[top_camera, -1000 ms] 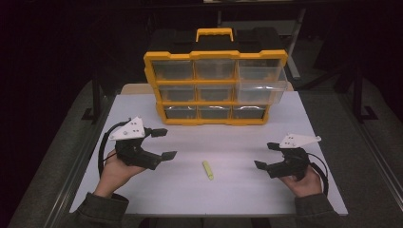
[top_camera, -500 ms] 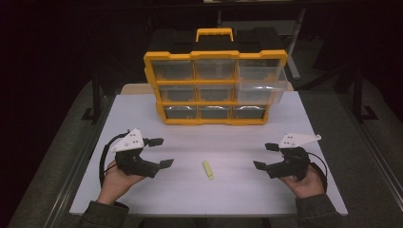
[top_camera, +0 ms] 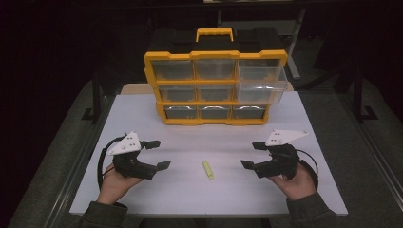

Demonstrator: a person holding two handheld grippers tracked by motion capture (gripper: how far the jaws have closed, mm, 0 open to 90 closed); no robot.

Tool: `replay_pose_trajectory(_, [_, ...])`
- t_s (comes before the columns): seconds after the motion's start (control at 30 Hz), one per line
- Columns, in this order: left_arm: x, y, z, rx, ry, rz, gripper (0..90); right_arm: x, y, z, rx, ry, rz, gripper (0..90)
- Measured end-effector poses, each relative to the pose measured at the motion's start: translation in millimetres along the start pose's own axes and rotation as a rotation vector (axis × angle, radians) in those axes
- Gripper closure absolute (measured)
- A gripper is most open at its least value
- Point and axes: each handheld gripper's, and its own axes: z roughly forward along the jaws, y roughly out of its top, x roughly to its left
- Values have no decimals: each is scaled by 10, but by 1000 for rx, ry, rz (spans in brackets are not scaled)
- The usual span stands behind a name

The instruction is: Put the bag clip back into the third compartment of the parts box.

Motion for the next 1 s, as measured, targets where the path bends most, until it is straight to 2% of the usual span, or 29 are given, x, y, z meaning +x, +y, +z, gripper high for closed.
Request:
replay_pose_trajectory(0.17, [3,-8,-14,-4,4,-2,214,108,157,143,47,-1,-32,247])
replay_pose_trajectory(0.23, [3,-9,-23,-12,4,-3,214,147,208,205,49,18,-38,258])
replay_pose_trajectory(0.43, [14,-21,-29,-14,3,-8,214,224,260,403,98,35,-62,293])
replay_pose_trajectory(0.6, [17,-22,-29,-17,1,-8,214,288,281,555,126,60,-76,417])
replay_pose_trajectory(0.73, [20,-23,-35,-19,1,-7,214,319,285,697,164,93,-82,555])
replay_pose_trajectory(0.83, [24,-25,-41,-18,3,-9,215,336,281,799,180,134,-64,651])
replay_pose_trajectory(0.93, [25,-28,-41,-19,4,-10,215,350,276,879,193,154,-60,737])
replay_pose_trajectory(1.0, [25,-29,-42,-20,4,-10,215,356,265,942,207,161,-76,774])
